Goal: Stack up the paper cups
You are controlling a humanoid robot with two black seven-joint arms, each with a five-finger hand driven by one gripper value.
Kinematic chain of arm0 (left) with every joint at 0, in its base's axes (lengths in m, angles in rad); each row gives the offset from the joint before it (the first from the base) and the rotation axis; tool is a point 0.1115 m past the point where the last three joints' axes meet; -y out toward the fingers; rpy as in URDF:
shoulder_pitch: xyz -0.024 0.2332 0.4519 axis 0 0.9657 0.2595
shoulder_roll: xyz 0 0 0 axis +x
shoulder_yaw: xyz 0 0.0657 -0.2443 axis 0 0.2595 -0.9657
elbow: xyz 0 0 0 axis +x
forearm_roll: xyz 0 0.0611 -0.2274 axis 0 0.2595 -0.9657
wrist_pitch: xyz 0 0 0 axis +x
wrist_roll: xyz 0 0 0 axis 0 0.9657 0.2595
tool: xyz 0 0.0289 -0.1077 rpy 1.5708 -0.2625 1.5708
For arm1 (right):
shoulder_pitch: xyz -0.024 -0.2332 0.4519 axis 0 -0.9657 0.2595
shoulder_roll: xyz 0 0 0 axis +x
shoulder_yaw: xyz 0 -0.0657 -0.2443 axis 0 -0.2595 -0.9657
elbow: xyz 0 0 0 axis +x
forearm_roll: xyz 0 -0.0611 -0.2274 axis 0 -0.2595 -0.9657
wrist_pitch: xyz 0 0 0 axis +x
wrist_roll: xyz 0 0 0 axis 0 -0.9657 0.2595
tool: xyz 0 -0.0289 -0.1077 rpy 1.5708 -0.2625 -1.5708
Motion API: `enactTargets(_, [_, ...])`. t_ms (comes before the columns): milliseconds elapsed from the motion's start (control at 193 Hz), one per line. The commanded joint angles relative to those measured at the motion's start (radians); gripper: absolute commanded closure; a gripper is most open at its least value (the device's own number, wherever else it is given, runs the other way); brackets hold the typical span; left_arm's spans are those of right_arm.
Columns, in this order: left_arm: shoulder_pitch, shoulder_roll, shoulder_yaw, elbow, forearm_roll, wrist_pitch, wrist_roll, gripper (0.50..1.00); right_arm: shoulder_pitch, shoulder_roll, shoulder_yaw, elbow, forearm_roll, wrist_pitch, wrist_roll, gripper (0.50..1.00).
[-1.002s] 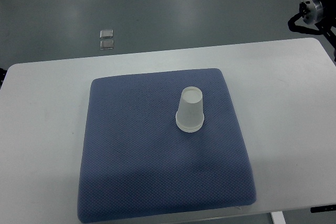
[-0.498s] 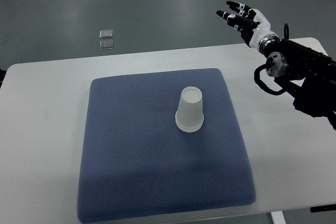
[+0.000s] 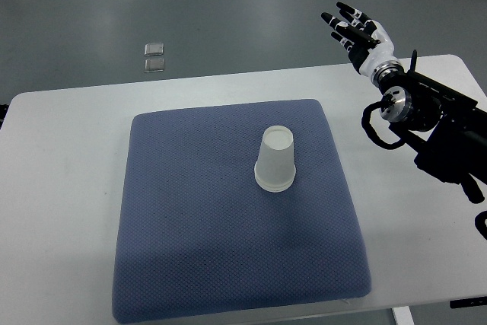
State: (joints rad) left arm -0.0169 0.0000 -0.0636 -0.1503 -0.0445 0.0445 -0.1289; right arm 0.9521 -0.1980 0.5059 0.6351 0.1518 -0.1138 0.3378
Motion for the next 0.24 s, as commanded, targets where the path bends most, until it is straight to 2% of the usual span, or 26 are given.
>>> enactTargets(0, [0.0,0.0,-0.001,0.0,0.0,0.0,0.0,0.5,-0.003,0.0,0.0,-0.002,-0.008,-0.003,0.006,0.585])
enactTargets(234, [0.0,0.0,0.001,0.0,0.0,0.0,0.0,0.5,-0.022,0.022,0.003,-0.006,-0.011,-0.007,0.013,0.583])
